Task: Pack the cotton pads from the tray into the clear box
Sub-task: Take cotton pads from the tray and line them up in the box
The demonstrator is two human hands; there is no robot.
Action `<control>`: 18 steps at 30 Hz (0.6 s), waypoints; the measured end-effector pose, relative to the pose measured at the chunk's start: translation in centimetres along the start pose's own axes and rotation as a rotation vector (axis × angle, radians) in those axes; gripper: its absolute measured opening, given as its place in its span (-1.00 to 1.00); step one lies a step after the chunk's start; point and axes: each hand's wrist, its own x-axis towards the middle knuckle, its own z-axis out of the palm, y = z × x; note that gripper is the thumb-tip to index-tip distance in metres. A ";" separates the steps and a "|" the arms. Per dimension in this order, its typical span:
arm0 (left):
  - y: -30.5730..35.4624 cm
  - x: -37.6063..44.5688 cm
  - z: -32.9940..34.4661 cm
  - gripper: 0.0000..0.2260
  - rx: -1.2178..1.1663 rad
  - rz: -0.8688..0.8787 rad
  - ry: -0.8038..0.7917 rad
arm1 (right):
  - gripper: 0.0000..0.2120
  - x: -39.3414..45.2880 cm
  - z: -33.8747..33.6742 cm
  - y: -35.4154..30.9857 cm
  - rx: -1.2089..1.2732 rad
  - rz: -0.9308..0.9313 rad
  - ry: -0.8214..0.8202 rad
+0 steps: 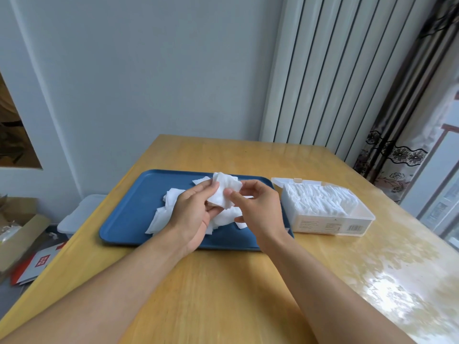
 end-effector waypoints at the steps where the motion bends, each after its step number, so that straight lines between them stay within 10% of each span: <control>1: 0.0 0.1 0.0 -0.77 0.004 -0.003 0.009 | -0.83 0.1 -0.1 0.1 -0.034 -0.025 0.021; 18: 0.6 0.5 -0.3 -0.81 -0.089 -0.062 0.161 | -0.88 0.9 -0.5 0.9 -0.037 -0.161 0.070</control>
